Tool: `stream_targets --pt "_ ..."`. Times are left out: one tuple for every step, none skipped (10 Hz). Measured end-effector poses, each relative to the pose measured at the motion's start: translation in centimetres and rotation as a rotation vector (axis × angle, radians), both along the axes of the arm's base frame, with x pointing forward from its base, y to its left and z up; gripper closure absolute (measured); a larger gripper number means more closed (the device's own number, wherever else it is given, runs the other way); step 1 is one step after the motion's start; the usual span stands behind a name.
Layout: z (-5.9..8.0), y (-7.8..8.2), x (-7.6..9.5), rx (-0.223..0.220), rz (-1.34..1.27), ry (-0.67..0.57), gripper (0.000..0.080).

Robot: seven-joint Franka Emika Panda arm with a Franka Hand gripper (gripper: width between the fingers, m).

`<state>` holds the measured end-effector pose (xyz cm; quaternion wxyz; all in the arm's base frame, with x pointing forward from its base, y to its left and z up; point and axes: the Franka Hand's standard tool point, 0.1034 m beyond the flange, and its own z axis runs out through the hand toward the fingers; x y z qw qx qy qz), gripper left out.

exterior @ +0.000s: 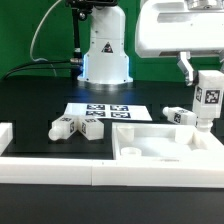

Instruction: Assemble one leg

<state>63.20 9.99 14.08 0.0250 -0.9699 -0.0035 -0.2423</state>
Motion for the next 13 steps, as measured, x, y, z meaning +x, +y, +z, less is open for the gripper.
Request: stream_targets --pt "0.0 0.0 0.0 0.0 0.0 0.0 0.0512" --pt "-0.2 0.0 0.0 -0.001 0.001 -0.004 0.0512" --pt "-1.0 0.6 0.1 -0.005 0.012 -0.053 0.0512" --pt "-2.1 1.0 0.0 -0.011 0.022 -0.043 0.0512" --pt "-2.4 1.2 0.0 -0.012 0.025 -0.043 0.0512" --pt "-3.0 1.2 -0.1 -0.015 0.026 -0.041 0.0512" --pt "-3.5 1.3 -0.3 -0.016 0.028 -0.033 0.0512" --pt "-3.7 1.3 -0.4 -0.018 0.029 -0.03 0.0512" --pt "-4.0 1.2 -0.5 -0.024 0.036 -0.027 0.0512" --pt "-4.1 1.1 -0.6 -0.025 0.038 -0.031 0.0512" --pt "-4.1 1.2 -0.7 -0.025 0.039 -0.039 0.0512" --pt "-4.1 1.2 -0.7 -0.025 0.039 -0.044 0.0512" --pt "-4.2 1.2 -0.7 -0.025 0.04 -0.052 0.0512"
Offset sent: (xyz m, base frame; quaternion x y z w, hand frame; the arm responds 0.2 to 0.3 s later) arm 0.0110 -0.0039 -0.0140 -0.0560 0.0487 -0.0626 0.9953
